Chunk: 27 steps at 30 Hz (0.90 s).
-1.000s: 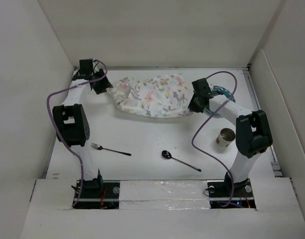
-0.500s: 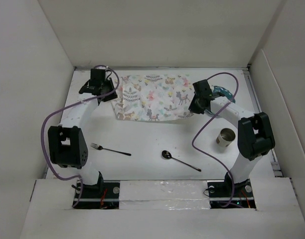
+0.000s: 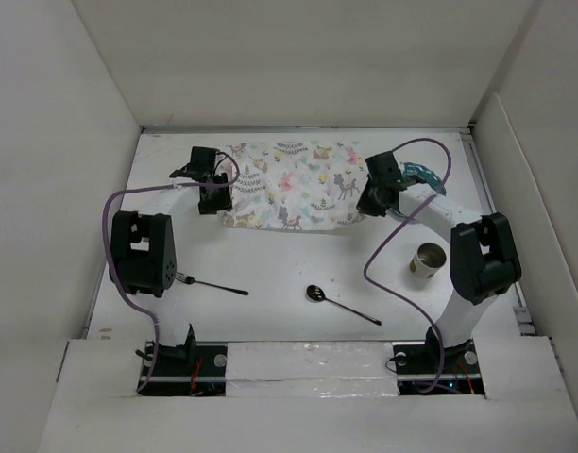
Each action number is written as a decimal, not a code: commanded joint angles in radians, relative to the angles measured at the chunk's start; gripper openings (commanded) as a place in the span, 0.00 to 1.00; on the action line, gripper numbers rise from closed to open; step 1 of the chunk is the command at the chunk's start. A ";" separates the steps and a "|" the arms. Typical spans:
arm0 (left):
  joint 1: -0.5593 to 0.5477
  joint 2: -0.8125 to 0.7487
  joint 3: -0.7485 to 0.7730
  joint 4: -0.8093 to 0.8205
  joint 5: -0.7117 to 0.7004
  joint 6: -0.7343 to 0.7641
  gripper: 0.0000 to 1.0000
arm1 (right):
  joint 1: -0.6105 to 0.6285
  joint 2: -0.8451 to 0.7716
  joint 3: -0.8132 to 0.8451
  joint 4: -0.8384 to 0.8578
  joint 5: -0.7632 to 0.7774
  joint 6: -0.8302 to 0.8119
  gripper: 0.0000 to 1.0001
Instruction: Set the dinner table for one person
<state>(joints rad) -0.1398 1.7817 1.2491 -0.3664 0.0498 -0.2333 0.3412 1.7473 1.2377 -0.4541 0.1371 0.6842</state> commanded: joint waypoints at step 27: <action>-0.046 0.010 0.115 -0.016 -0.157 0.022 0.00 | -0.004 -0.020 0.008 0.052 -0.033 -0.011 0.00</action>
<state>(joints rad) -0.1967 1.9060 1.3571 -0.3695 -0.0837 -0.1963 0.3412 1.7473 1.2274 -0.4404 0.1078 0.6777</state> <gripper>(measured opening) 0.005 0.010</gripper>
